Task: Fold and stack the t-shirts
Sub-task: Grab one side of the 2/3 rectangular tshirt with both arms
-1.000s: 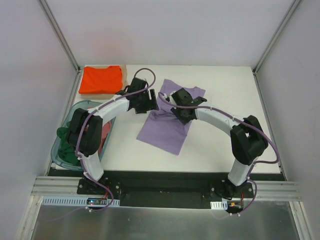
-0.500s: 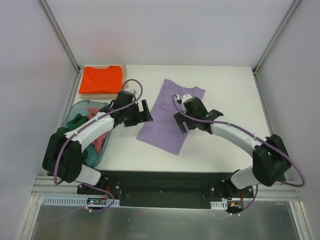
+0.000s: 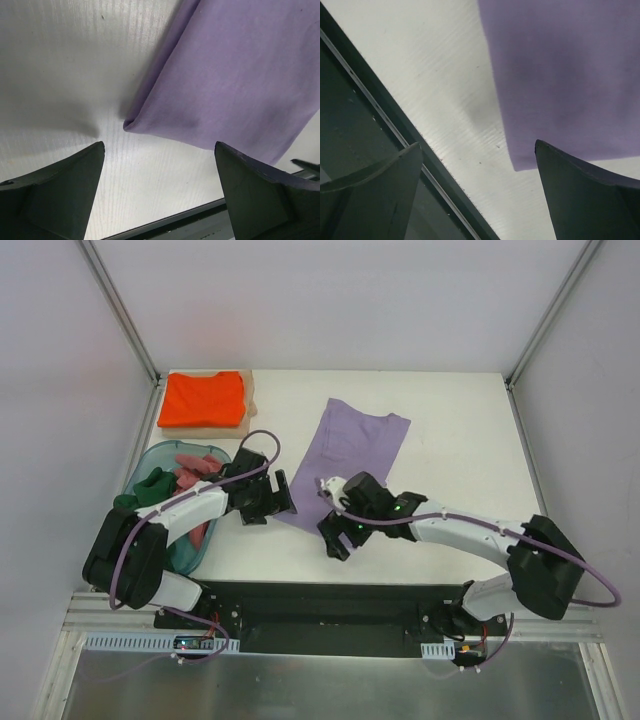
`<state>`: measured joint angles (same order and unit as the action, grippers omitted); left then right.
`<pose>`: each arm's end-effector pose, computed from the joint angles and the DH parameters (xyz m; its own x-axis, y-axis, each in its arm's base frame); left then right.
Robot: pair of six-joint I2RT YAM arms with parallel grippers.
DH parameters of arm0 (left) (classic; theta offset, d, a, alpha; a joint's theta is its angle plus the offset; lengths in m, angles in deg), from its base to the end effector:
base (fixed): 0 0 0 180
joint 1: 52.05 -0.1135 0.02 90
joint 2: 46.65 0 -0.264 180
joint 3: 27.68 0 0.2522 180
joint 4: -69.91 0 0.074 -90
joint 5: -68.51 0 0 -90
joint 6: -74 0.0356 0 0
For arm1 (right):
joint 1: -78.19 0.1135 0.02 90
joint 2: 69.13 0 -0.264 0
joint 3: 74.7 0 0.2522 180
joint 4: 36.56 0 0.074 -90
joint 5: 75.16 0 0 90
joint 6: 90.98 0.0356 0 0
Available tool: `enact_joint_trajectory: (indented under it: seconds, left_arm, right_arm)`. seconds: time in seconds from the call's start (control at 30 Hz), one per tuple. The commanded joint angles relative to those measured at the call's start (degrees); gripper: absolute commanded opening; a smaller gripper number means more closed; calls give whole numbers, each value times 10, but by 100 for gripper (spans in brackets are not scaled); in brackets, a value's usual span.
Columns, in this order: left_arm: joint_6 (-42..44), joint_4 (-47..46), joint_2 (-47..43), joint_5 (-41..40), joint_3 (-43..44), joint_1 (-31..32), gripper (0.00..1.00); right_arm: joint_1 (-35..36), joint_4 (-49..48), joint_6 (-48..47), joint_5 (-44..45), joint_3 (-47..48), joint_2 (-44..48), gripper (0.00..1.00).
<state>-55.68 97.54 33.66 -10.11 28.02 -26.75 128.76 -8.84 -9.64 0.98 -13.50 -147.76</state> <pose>0.2425 -0.1224 0.1826 -0.8873 -0.2729 -0.3717 -0.0499 0.8581 -0.5110 0.1745 0.2257 0.2198 -0.3161 -0.6146 -0.7228 -0.9152 0.3982 0.0617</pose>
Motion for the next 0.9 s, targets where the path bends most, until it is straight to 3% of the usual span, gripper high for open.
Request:
enact_joint_trajectory:
  seconds: [0.0,0.1,0.37,0.53,0.7,0.87]
  left_arm:
    - [-18,-13,22,-18,-2,2,86]
    - [-22,-24,49,-7,3,1,73]
    - [-27,-29,98,-3,16,4,36]
    - [-26,-31,110,0,18,4,0]
    - [-26,-31,96,-3,12,4,0]
    - [-26,-31,63,-4,2,4,0]
  right_arm:
    - [79,59,-38,97,53,-52,96]
    - [101,86,-50,135,75,-86,99]
    - [110,143,-45,184,100,-150,84]
    - [113,157,-34,187,93,-161,75]
    - [122,158,-28,216,85,-172,67]
    - [130,163,-19,245,93,-188,35]
